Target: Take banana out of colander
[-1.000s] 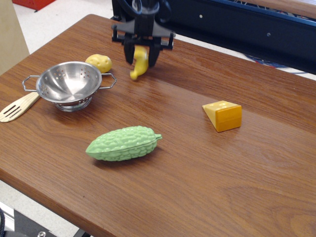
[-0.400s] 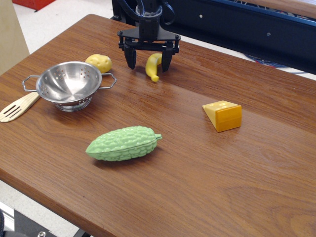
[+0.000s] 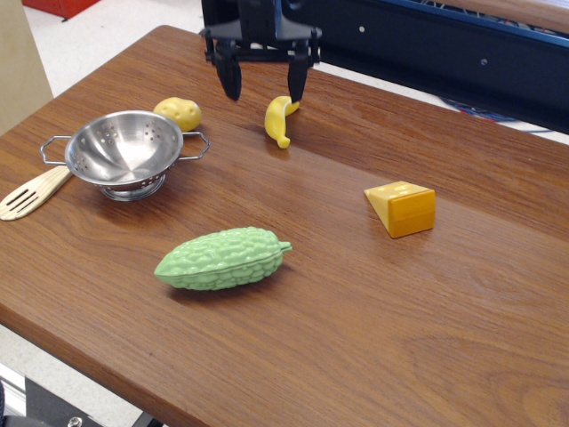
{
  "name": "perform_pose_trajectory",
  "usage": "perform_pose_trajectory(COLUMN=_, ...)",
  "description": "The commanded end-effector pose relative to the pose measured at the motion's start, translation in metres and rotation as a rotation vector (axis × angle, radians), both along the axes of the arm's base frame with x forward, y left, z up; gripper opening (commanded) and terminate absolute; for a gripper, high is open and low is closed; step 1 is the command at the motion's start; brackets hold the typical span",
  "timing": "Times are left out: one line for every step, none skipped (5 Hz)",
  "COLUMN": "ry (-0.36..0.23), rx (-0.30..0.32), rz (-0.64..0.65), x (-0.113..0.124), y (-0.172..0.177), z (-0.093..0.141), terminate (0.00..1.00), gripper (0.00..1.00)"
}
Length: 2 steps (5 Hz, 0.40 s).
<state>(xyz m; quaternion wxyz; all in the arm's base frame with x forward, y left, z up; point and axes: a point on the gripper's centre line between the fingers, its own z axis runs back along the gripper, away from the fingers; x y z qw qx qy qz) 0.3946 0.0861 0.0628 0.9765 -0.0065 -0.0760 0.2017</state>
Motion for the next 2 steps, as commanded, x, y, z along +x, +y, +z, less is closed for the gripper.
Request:
perform_pose_trajectory(ry=-0.125, rx=0.013, rz=-0.020, x=-0.0030, y=0.0064, z=0.0430, terminate=0.00, gripper=1.00)
perform_pose_trajectory(ry=-0.125, rx=0.013, rz=-0.020, x=-0.0030, y=0.0064, z=0.0430, terminate=1.00, gripper=1.00)
